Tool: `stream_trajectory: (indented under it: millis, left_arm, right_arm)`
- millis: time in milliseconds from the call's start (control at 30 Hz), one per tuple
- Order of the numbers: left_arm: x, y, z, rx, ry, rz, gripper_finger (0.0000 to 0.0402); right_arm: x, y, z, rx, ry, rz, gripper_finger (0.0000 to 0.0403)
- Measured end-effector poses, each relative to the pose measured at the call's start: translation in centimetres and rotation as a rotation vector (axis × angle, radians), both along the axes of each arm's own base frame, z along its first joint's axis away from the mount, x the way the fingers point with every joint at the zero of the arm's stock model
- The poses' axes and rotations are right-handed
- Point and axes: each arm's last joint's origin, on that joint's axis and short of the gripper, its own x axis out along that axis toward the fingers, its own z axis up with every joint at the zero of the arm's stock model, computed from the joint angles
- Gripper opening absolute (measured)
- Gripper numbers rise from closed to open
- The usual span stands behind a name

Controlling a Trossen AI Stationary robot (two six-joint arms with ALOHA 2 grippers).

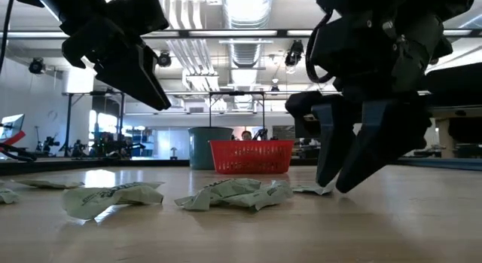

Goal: Pick and place items into bin
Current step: Put the light green stevia packet into the red bin

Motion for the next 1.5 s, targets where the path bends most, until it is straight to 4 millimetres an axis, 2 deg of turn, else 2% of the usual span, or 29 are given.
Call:
stream_trajectory:
  millis: [200, 433, 567, 667, 800, 933, 1100, 1333, 1500]
  left_arm:
    - [0.0, 0.0, 0.0, 0.000, 0.000, 0.000, 0.0167]
    - [0.0, 0.0, 0.0, 0.000, 0.001, 0.000, 0.0167]
    - [0.0, 0.0, 0.0, 0.001, 0.001, 0.000, 0.0167]
    - [0.0, 0.0, 0.0, 0.001, 0.001, 0.000, 0.0167]
    - [0.0, 0.0, 0.0, 0.001, 0.001, 0.000, 0.0167]
    - [0.0, 0.0, 0.0, 0.000, 0.001, 0.000, 0.0167]
    - [0.0, 0.0, 0.0, 0.001, 0.002, 0.000, 0.0167]
    - [0.0, 0.0, 0.0, 0.001, 0.002, -0.001, 0.0167]
    - [0.0, 0.0, 0.0, 0.001, 0.002, -0.001, 0.0167]
  right_arm:
    - [0.0, 0.0, 0.0, -0.018, -0.005, 0.021, 0.0016]
    - [0.0, -0.3, 1.4, -0.094, -0.082, -0.007, 0.0008]
    - [0.0, -0.8, 3.6, -0.210, -0.194, -0.058, 0.0008]
    - [0.0, -1.7, 5.3, -0.362, -0.282, -0.168, 0.0008]
    - [0.3, -3.8, 6.8, -0.483, -0.349, -0.309, 0.0008]
    - [0.9, -6.6, 7.5, -0.464, -0.364, -0.411, 0.0008]
    - [1.3, -10.4, 7.4, -0.446, -0.337, -0.544, 0.0008]
    - [1.3, -15.3, 7.3, -0.234, -0.307, -0.615, 0.0008]
    - [1.0, -17.6, 7.2, -0.142, -0.297, -0.685, 0.0008]
